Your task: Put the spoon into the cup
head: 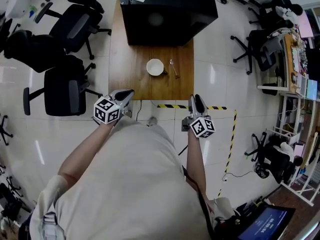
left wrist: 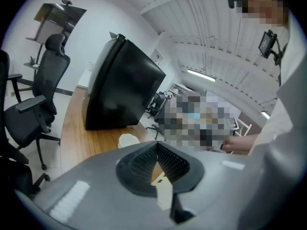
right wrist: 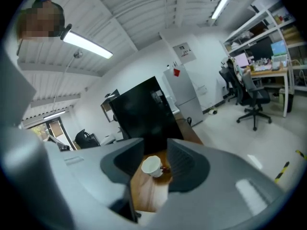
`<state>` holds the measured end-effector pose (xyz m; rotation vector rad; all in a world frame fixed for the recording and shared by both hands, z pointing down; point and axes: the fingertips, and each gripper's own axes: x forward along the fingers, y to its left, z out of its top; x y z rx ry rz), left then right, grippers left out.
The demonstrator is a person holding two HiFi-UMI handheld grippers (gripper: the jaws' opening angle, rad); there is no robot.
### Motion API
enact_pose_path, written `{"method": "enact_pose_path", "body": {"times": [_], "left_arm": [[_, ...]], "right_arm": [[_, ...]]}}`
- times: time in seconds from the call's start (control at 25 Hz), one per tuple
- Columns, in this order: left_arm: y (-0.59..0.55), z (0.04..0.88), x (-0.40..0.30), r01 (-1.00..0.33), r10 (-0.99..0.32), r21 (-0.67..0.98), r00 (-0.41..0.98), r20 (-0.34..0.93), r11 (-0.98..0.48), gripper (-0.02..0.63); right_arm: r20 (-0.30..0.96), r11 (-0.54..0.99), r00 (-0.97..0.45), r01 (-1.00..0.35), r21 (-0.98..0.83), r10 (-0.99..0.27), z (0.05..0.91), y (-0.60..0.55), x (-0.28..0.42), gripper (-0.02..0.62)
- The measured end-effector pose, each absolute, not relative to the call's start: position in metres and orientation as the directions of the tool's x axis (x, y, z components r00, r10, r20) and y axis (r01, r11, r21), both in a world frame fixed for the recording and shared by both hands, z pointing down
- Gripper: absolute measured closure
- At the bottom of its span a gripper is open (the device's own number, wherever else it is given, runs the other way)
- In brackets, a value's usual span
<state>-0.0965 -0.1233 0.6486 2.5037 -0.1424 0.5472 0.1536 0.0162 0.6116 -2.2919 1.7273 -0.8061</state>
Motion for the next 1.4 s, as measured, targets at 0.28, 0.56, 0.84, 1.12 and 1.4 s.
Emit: {"method": "enact_pose_path", "body": {"times": [0.28, 0.56, 0.84, 1.12, 1.4], "left_arm": [[-0.134, 0.661, -0.074, -0.136, 0.096, 0.514, 0.911, 0.4, -0.847, 0.604], [-0.151, 0.67, -0.06, -0.206, 0.038, 0.508, 0.903, 0.428, -0.836, 0.604], [-0.148, 0.673, -0.047, -0.357, -0.103, 0.435, 0.856, 0.507, -0.827, 0.604], [-0.152, 0.662, -0.032, -0.453, -0.21, 0.377, 0.819, 0.534, -0.808, 0.604], [-0.16, 0.657, -0.031, -0.527, -0.291, 0.353, 0.79, 0.539, -0.773, 0.604]], "right_arm": [[0.384, -0.359, 0.211, -0.856, -0.371, -0.899, 0.616, -0.009, 0.144, 0.451], [0.434, -0.31, 0.141, -0.884, -0.35, -0.89, 0.646, -0.026, 0.16, 0.451], [0.534, -0.159, -0.029, -0.94, -0.303, -0.845, 0.718, -0.04, 0.187, 0.449], [0.716, -0.005, -0.138, -0.981, -0.194, -0.685, 0.827, -0.057, 0.195, 0.449], [0.811, 0.075, -0.151, -0.988, -0.133, -0.565, 0.885, -0.073, 0.203, 0.444]]}}
